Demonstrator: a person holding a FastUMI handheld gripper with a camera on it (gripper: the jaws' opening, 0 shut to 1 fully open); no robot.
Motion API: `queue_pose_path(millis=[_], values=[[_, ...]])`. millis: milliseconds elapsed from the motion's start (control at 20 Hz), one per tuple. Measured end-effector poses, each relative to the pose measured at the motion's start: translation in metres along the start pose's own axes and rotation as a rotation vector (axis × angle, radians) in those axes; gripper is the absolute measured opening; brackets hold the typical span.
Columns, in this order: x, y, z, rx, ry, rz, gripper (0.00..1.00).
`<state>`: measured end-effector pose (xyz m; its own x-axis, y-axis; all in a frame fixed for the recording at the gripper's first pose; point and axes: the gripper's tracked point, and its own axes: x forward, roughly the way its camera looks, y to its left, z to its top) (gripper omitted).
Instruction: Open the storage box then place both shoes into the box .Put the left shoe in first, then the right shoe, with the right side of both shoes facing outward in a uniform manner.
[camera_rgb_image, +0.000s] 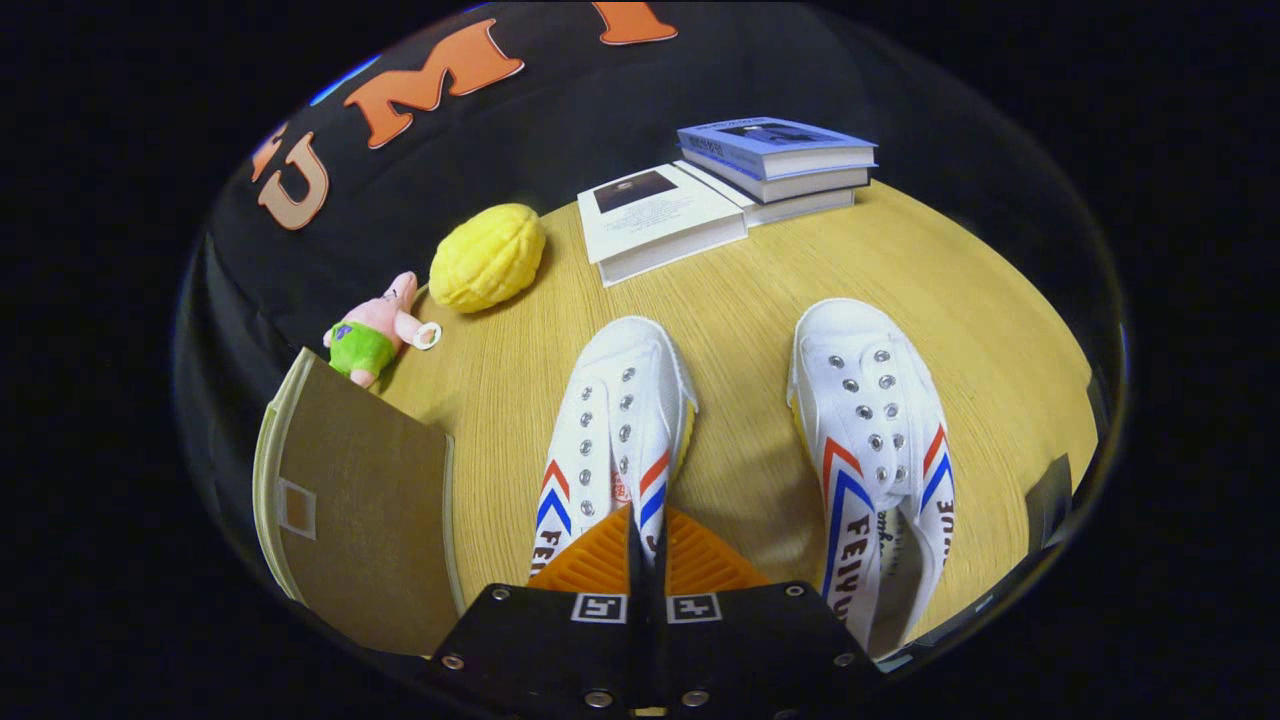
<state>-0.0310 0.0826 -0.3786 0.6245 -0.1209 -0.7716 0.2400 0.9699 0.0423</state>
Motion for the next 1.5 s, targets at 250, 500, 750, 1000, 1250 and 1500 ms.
queue_pose_path(millis=[250,500,750,1000,1250,1500], values=[[-0.032,0.017,0.031,-0.023,-0.069,0.028,0.00],[-0.071,0.055,0.061,-0.036,-0.141,0.095,0.00],[-0.108,0.118,0.083,-0.080,-0.207,0.202,0.00],[-0.123,0.194,0.077,-0.148,-0.216,0.325,0.00],[-0.108,0.254,0.039,-0.247,-0.173,0.396,0.00],[-0.078,0.282,-0.003,-0.350,-0.103,0.397,0.00]])
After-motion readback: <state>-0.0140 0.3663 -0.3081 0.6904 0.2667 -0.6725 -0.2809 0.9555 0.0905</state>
